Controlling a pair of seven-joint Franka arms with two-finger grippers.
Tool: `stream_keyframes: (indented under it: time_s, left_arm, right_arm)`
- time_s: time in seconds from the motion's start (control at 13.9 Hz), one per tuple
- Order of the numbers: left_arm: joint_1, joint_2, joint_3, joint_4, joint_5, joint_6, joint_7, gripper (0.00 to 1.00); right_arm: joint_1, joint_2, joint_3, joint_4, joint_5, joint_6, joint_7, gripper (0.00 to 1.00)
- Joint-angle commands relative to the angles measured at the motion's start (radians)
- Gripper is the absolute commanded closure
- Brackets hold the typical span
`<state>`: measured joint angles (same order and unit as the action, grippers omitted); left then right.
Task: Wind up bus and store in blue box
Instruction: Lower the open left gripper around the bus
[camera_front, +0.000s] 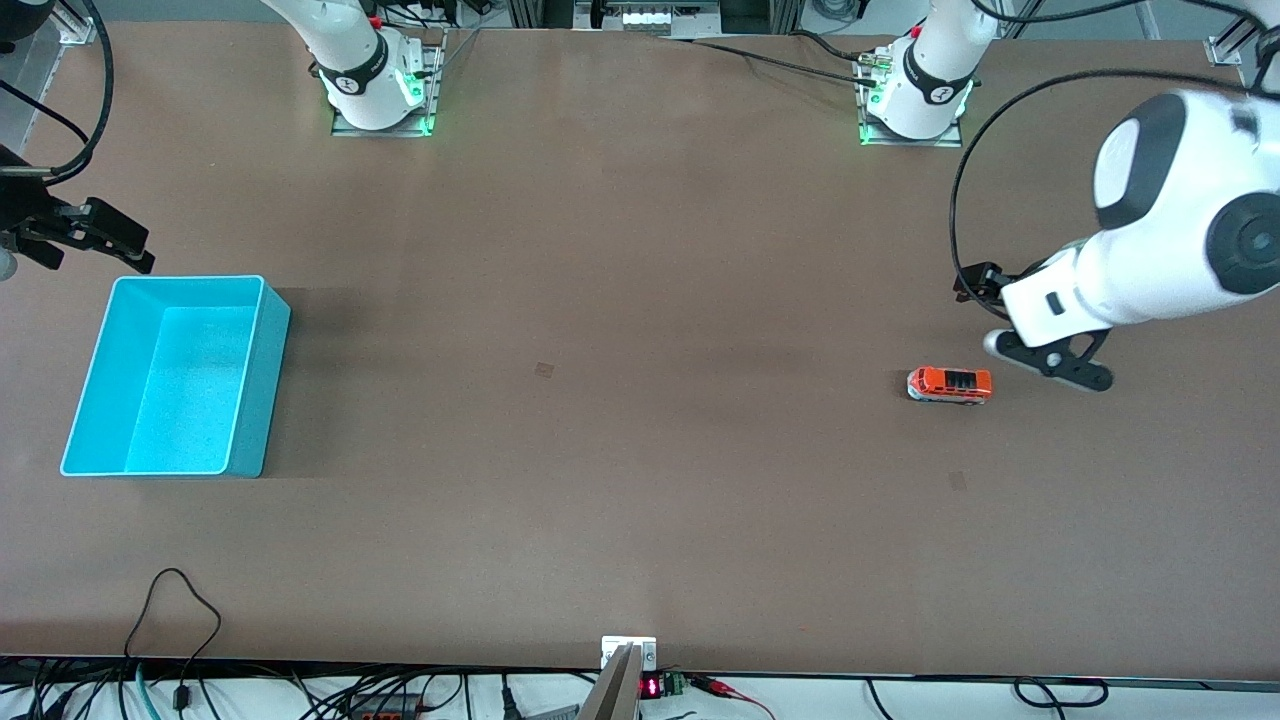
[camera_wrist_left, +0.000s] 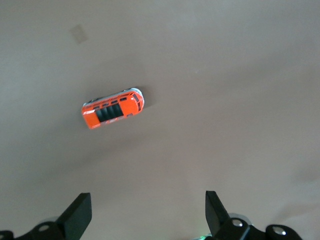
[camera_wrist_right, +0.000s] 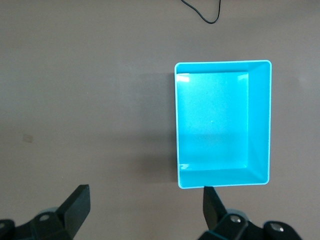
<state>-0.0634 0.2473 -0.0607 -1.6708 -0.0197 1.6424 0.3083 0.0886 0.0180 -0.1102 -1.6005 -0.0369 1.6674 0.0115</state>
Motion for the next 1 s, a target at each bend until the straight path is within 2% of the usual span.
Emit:
stream_keyframes:
  time_s: [0.0,0.36,0.72,0.93]
  left_arm:
    - [0.007,-0.033,0.004,-0.157,0.023,0.146,0.225,0.00]
    - [0.039,-0.025,0.004,-0.317,0.024,0.416,0.639,0.00]
    - [0.045,0.071,0.004,-0.330,0.058,0.591,1.013,0.00]
    - [0.070,0.115,0.004,-0.330,0.066,0.594,1.051,0.00]
  right_arm:
    - [-0.009,0.007,0.004,0.022,0.008,-0.006,0.005,0.00]
    - [-0.033,0.008,0.004,0.021,0.009,-0.009,0.005,0.00]
    - [-0.053,0.008,0.004,0.019,0.011,-0.014,0.005,0.00]
    - [-0.050,0.008,0.004,0.019,0.011,-0.012,0.005,0.00]
